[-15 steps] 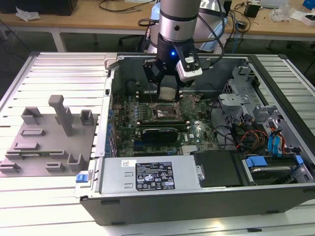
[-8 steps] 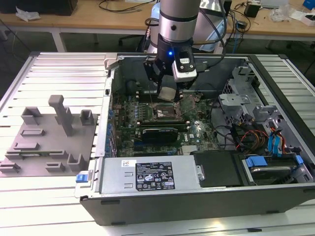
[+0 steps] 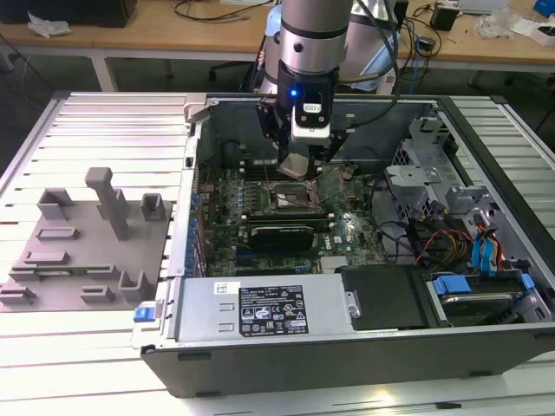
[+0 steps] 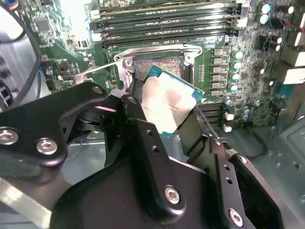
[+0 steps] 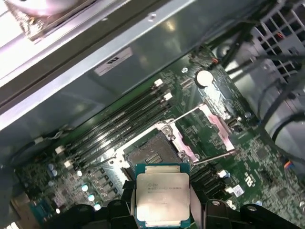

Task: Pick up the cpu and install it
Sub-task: 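Place the cpu into insertion slot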

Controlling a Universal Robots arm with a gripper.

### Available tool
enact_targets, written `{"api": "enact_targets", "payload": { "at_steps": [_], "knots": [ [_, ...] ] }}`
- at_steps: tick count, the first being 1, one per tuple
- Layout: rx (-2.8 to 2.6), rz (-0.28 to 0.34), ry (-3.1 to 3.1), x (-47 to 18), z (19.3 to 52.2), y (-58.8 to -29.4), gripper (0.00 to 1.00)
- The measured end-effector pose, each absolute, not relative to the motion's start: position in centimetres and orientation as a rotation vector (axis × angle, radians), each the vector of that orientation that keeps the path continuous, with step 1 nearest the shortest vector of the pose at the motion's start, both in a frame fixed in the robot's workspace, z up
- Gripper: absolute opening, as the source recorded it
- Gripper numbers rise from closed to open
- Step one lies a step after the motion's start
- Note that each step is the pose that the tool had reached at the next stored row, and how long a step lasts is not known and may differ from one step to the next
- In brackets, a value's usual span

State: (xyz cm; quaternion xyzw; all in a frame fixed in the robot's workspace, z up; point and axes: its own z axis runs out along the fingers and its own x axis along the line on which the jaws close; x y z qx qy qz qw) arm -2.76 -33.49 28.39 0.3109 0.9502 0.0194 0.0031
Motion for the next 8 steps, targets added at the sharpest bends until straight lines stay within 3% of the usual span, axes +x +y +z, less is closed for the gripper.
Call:
{"api": "enact_targets", "payload": {
  "at_steps": [8],
  "knots": [
    [1.206, 0.06, 2.89, -2.76, 28.34, -33.49, 0.54]
  ]
}}
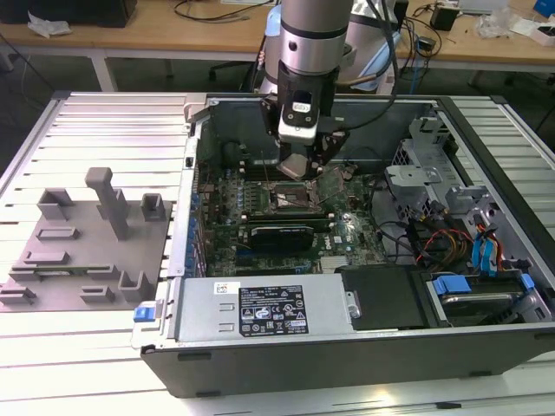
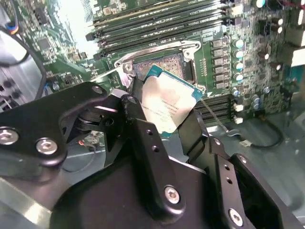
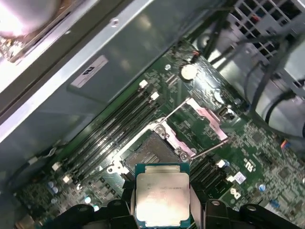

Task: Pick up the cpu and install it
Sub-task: 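Place the cpu into insertion slot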

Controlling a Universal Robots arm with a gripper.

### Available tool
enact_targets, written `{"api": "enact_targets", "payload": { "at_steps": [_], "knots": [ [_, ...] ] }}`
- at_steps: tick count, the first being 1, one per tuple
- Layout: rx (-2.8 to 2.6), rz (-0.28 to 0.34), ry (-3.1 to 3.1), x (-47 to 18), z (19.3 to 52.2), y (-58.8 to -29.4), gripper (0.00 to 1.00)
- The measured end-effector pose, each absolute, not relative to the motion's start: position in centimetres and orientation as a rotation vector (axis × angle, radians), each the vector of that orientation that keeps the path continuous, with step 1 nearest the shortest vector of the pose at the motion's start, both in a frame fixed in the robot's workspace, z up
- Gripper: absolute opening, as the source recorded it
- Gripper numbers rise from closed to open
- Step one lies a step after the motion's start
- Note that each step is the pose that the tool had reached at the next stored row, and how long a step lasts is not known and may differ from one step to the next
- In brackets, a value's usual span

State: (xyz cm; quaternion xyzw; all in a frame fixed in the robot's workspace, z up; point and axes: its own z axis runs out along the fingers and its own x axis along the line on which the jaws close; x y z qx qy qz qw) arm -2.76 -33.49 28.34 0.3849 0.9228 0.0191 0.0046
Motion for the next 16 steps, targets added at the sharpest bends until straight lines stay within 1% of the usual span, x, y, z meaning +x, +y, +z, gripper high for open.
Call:
{"api": "enact_targets", "payload": {
  "at_steps": [16],
  "knots": [
    [1.739, 0.056, 2.596, -2.76, 28.23, -33.49, 0.54]
  ]
}}
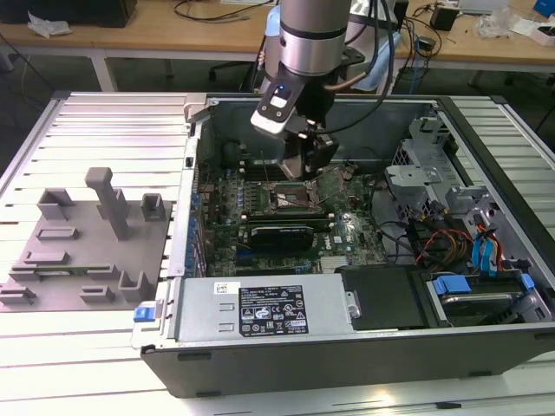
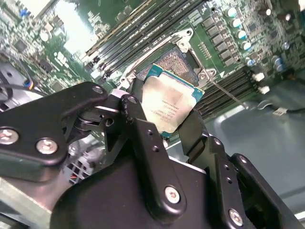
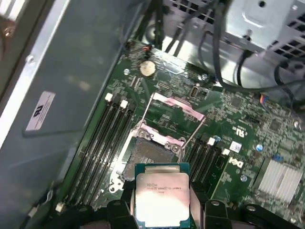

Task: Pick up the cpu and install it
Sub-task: 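Place the cpu into insertion slot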

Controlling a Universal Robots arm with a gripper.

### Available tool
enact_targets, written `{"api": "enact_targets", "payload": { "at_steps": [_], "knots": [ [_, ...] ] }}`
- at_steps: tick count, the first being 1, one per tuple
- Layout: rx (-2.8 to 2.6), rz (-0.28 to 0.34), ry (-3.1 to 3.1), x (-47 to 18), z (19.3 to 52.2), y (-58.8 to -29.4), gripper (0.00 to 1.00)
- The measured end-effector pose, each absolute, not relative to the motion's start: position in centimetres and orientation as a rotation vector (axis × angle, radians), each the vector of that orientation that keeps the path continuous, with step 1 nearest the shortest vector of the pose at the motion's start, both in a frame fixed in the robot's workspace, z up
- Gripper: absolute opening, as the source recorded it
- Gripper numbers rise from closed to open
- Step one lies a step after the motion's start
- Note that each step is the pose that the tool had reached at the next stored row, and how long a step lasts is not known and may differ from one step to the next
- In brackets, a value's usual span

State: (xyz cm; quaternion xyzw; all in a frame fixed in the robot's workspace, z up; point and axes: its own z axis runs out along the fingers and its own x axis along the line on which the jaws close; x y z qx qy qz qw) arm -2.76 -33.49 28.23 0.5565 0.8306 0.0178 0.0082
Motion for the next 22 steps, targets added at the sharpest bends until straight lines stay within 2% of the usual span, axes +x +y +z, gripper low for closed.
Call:
{"api": "enact_targets", "payload": {
  "at_steps": [12, 22],
  "knots": [
    [2.145, 0.05, 2.265, -2.76, 28.05, -33.49, 0.54],
    [2.154, 0.051, 2.255, -2.8, 27.39, -33.49, 0.54]
  ]
}}
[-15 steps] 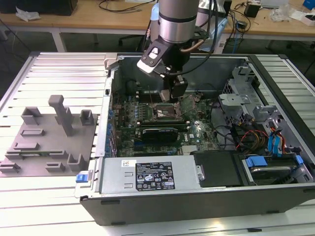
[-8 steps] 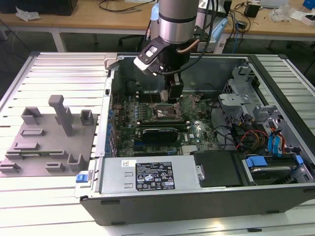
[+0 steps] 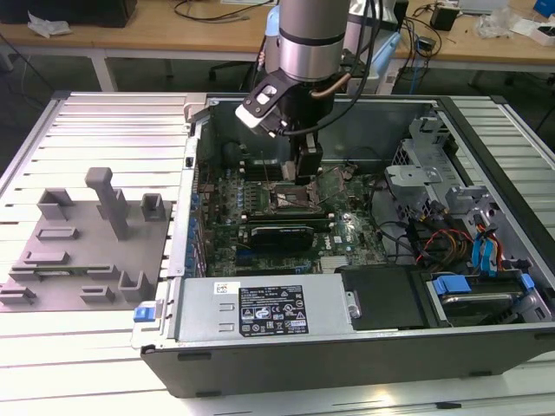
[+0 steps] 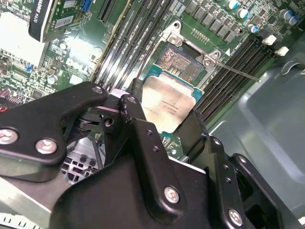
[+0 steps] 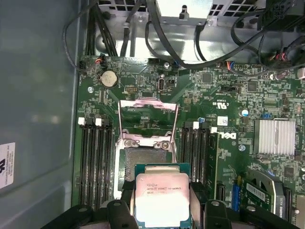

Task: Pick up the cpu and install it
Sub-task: 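Place the cpu into insertion slot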

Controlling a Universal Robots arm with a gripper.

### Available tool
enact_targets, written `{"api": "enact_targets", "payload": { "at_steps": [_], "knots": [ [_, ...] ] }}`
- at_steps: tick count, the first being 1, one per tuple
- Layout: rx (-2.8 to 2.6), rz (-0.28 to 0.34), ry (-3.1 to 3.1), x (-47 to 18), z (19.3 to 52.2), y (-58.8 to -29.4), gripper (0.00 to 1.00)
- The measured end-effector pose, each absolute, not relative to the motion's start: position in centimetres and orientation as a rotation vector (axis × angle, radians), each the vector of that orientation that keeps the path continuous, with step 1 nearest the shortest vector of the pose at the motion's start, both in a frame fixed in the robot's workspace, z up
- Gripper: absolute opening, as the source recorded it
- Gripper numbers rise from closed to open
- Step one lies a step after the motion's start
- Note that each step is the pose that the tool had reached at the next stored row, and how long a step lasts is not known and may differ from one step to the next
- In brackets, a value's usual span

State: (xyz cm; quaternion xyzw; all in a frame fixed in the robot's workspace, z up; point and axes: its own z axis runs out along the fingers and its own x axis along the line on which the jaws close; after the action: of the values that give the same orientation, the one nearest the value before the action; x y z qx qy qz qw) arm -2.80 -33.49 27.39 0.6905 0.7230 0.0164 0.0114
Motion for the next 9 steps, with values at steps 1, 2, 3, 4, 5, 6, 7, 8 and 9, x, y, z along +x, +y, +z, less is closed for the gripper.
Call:
{"api": "enact_targets", "payload": {
  "at_steps": [1, 2, 3, 4, 5, 6, 7, 8, 9],
  "knots": [
    [2.154, 0.051, 2.255, -2.8, 27.3, -33.5, 0.54],
    [2.154, 0.051, 2.255, -2.8, 27.0, -33.5, 0.54],
    [2.154, 0.051, 2.255, -2.8, 26.8, -33.5, 0.54],
    [2.154, 0.051, 2.255, -2.8, 26.6, -33.5, 0.54],
    [2.154, 0.052, 2.255, -2.9, 26.4, -33.5, 0.54],
    [2.154, 0.052, 2.255, -2.9, 26.2, -33.5, 0.54],
    [2.154, 0.051, 2.255, -2.9, 26.1, -33.5, 0.54],
    [2.154, 0.051, 2.255, -2.9, 26.0, -33.5, 0.54],
    [2.154, 0.051, 2.255, -2.9, 25.9, -33.5, 0.54]
  ]
}}
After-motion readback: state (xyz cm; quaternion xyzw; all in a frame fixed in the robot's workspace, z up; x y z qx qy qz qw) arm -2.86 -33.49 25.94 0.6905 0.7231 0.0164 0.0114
